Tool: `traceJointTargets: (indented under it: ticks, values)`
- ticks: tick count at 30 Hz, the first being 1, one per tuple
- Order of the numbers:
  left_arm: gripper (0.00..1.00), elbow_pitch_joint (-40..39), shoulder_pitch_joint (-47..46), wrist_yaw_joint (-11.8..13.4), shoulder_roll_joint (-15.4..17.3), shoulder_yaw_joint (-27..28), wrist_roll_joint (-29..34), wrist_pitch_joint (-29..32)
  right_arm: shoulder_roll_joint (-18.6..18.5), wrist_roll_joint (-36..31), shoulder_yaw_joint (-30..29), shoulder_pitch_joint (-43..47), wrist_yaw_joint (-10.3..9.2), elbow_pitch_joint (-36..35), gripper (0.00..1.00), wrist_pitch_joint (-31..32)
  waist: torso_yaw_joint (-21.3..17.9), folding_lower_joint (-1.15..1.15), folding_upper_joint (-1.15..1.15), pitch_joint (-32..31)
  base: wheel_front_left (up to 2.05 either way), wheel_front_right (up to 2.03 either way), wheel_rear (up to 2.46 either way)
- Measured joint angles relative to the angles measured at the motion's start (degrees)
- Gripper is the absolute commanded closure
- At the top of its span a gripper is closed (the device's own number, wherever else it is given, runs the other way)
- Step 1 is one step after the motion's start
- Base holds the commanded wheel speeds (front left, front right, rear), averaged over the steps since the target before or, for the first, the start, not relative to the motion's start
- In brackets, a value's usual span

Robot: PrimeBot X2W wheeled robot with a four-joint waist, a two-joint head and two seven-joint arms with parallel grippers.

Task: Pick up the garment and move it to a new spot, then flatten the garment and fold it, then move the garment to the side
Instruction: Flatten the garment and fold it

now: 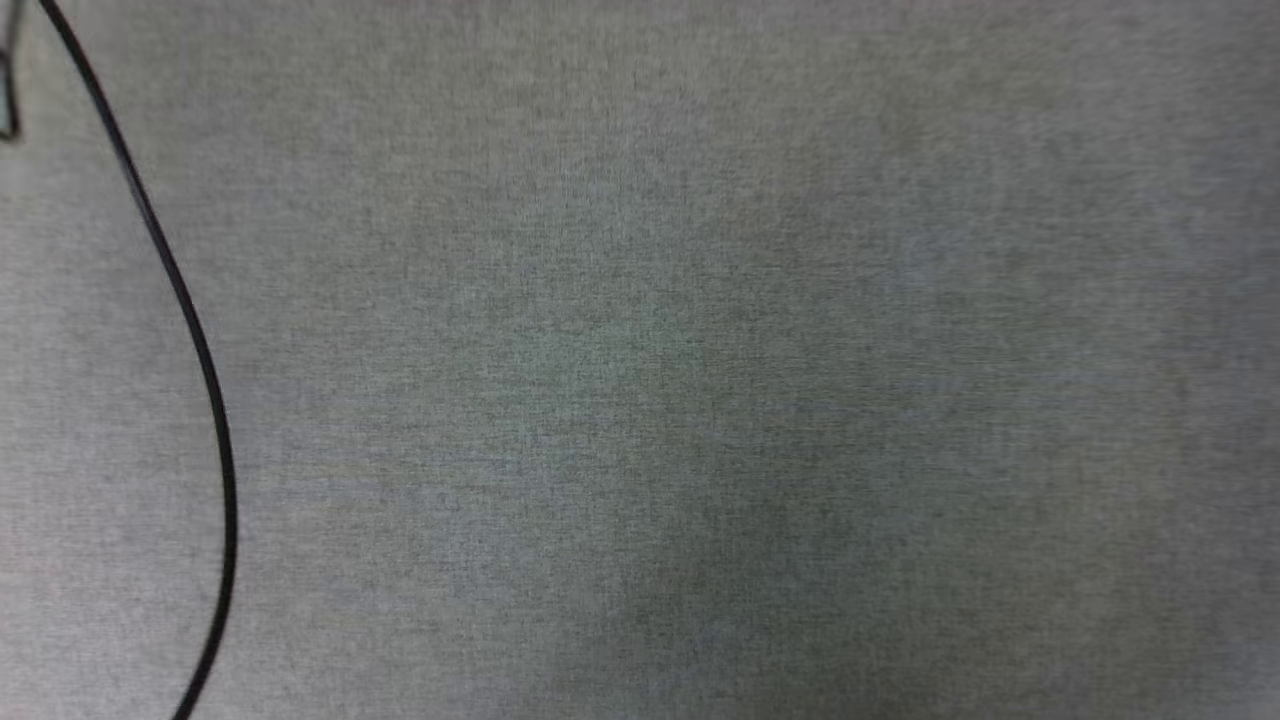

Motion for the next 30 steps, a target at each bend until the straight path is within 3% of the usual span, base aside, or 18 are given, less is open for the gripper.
traceJointTargets:
  ticks: [8,17,25,30]
  values:
    - [1.00,6.1,10.6,-3.7,-2.2,1.5,-4.6,-3.5,-0.3,4.2,5.7,8.1,0.00,4.6,1.00,-3.8,0.5,-0.01,0.00,-0.7,0.00,0.00,0.00]
    - [1.00,8.1,34.8,-7.2,-5.2,2.1,-10.3,-8.3,-3.1,11.1,9.8,32.9,0.09,3.9,1.00,-7.6,1.2,-0.02,0.00,-9.8,0.00,0.00,0.00]
    - [1.00,3.9,54.3,-7.6,-5.5,3.3,-13.2,-10.0,-4.9,14.1,9.5,52.9,0.36,-1.6,1.00,-8.9,1.8,-0.04,0.00,-19.7,0.00,0.00,0.00]
    - [1.00,-0.9,67.4,-5.5,-6.7,4.8,-15.4,-10.4,-4.9,13.9,7.3,65.4,0.44,-7.1,1.00,-8.8,2.0,-0.05,0.00,-26.1,0.00,0.00,0.00]
